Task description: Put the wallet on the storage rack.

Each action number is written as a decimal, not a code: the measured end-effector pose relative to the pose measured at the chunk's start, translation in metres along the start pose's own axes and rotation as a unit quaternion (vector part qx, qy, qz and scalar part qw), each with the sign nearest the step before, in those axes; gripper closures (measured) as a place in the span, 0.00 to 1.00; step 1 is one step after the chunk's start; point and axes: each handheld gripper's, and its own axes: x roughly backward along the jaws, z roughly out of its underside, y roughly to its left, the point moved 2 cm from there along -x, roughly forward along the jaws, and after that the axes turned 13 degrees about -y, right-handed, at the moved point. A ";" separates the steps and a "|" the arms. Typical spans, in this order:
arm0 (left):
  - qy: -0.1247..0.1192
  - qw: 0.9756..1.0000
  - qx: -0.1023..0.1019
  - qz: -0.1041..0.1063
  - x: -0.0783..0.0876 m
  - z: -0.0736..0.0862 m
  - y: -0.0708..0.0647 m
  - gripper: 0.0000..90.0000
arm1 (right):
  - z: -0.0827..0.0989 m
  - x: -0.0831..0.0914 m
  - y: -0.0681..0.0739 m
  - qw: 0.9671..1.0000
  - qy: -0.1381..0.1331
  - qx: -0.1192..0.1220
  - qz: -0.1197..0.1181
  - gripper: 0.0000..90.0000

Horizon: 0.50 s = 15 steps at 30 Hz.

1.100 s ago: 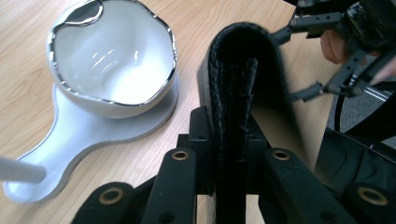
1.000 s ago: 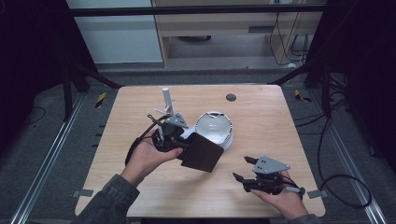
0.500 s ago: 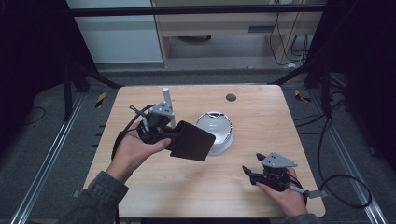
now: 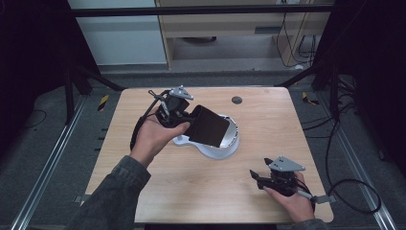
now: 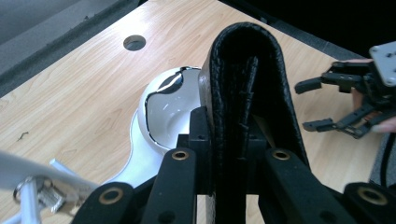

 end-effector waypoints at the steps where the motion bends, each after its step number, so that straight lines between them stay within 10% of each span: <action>1: 0.002 1.000 0.000 0.000 -0.004 0.000 0.001 0.88 | 0.000 0.000 0.000 1.000 0.000 -0.002 0.000 0.31; 15: 0.010 1.000 -0.003 -0.004 -0.024 0.000 0.001 0.88 | 0.001 -0.001 -0.002 1.000 0.003 -0.002 0.001 0.31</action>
